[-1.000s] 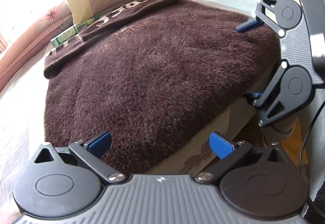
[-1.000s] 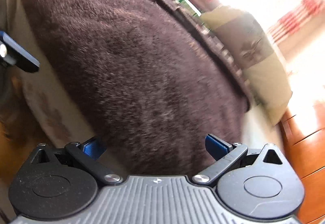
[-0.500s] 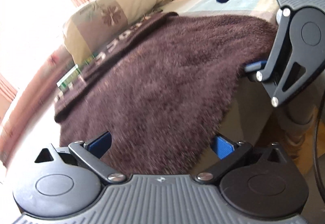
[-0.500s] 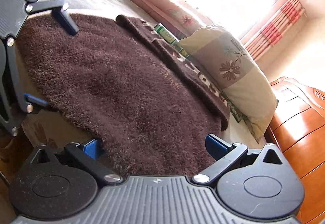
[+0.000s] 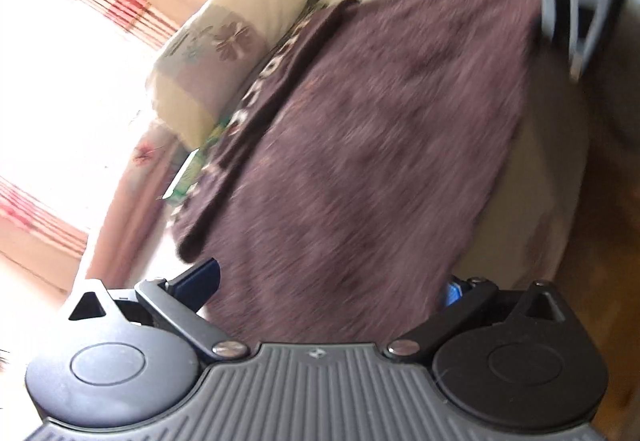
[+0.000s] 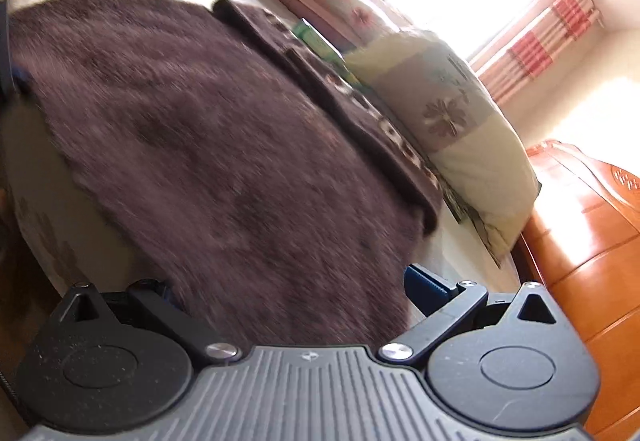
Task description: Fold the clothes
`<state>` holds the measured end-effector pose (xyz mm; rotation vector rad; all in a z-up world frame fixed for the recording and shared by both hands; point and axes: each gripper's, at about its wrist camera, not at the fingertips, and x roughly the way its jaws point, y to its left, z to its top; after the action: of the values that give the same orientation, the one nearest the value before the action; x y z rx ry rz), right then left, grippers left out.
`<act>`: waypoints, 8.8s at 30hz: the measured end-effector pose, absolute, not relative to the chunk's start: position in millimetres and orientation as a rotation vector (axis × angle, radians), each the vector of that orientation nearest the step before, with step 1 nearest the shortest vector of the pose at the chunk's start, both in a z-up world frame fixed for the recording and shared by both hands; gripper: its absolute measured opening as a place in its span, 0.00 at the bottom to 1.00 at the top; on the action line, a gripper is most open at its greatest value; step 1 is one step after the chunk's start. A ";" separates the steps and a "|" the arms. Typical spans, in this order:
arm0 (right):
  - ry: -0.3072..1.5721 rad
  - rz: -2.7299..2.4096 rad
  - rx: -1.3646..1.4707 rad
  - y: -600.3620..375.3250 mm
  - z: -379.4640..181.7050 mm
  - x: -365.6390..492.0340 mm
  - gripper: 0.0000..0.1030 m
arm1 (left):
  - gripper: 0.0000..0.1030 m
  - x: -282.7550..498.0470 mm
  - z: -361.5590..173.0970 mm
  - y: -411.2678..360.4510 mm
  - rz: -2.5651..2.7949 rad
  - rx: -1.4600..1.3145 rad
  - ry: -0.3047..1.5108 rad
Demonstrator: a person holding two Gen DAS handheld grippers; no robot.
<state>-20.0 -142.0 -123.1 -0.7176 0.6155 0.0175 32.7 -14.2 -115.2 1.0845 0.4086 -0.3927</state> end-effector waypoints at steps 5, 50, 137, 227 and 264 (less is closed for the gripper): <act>0.621 0.027 -0.741 -143.7 -125.7 -15.9 1.00 | 1.00 41.0 -119.0 2.4 -0.323 1.177 0.420; 0.591 0.183 -1.180 -123.3 -115.4 -32.0 0.08 | 0.06 24.1 -111.2 6.1 -0.400 1.286 0.313; 0.645 0.203 -0.107 -291.9 -62.9 355.8 0.66 | 0.51 413.2 -45.9 9.1 -0.639 0.150 0.728; 0.594 0.086 -1.288 -191.6 -154.7 214.3 0.75 | 0.51 252.9 -178.4 -37.8 -0.306 1.629 0.186; 0.664 0.172 -1.233 -184.6 -115.3 195.2 0.19 | 0.15 239.9 -128.8 -40.7 -0.343 1.452 0.267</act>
<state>195.2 -184.6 -115.3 -1.2333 0.6644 0.1724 239.9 -40.7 -128.8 1.4515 0.2668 -0.3426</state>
